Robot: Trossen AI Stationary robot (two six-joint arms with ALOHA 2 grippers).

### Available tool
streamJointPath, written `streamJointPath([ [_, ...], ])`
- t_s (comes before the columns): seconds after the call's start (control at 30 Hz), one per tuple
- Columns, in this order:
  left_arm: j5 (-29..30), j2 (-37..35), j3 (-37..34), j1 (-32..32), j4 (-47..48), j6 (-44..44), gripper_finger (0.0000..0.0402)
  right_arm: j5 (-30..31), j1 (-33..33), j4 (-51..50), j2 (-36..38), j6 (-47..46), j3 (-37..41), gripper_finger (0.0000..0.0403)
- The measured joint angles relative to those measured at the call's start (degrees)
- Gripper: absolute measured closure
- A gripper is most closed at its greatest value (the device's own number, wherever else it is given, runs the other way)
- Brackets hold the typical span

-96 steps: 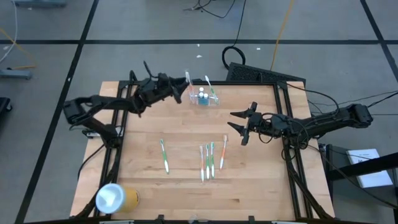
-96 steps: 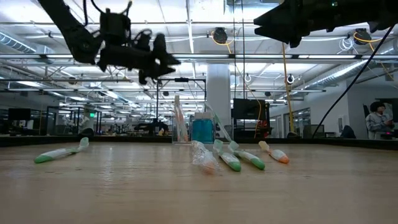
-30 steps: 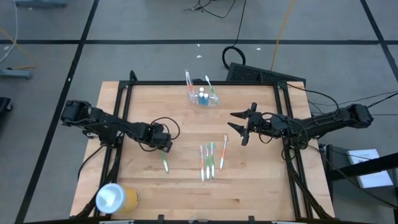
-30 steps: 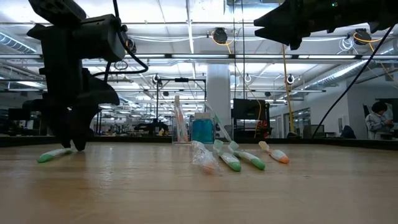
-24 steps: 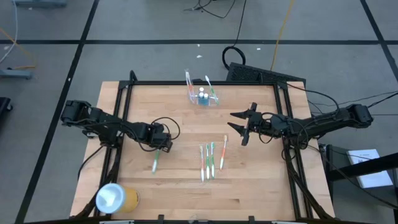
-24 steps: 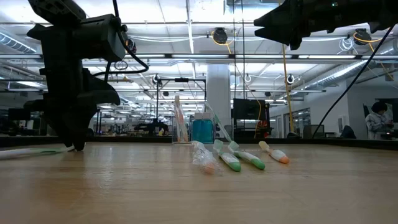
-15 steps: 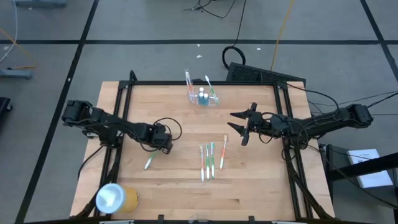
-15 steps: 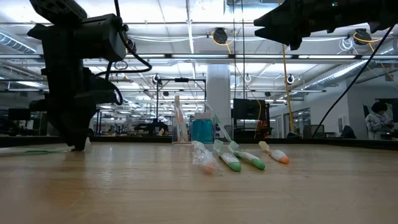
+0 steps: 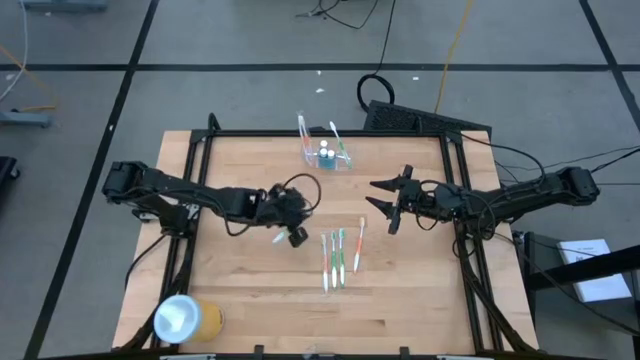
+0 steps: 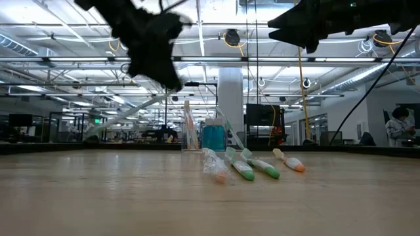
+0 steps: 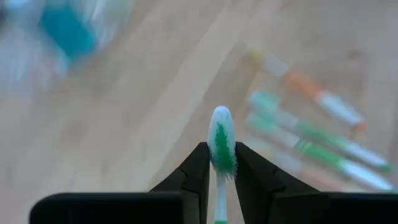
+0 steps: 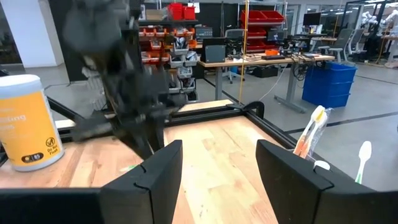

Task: Pick & Place toothbrushing station
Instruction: Put the green toothbrush into the transparent organizer

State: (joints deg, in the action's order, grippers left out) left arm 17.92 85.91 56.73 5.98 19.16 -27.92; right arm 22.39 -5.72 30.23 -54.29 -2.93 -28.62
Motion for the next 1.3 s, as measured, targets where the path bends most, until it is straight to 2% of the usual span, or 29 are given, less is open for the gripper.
streamJointPath([
  [0.2,0.15,-0.04,4.95,0.00,-15.76,21.23,0.0338,-0.63,0.00,1.49,-3.28,-2.39,0.00,0.0206],
  [0.3,-2.00,-0.04,5.42,0.00,-24.75,30.56,0.0343,-4.46,0.09,6.74,-7.77,-1.94,0.00,0.0206],
  [0.4,-4.09,-0.04,5.44,-0.30,-30.69,36.37,0.0342,-6.65,0.09,14.13,-12.77,0.33,-0.02,0.0206],
  [0.63,-10.59,0.97,5.46,-3.03,-34.32,36.56,0.0338,-6.30,0.83,28.23,-22.30,2.71,0.00,0.0206],
  [0.8,-10.88,2.15,5.50,-4.37,-34.73,36.25,0.0343,-12.01,1.85,38.39,-28.00,2.38,-0.02,0.0206],
  [0.87,-10.90,2.51,5.53,-4.77,-34.17,36.24,0.0341,-12.22,2.19,41.51,-29.49,2.00,-0.04,0.0206],
  [1.3,-13.45,6.31,5.48,-6.05,-39.14,35.05,0.0341,-12.12,3.50,42.68,-31.61,3.20,-0.57,0.0210],
])
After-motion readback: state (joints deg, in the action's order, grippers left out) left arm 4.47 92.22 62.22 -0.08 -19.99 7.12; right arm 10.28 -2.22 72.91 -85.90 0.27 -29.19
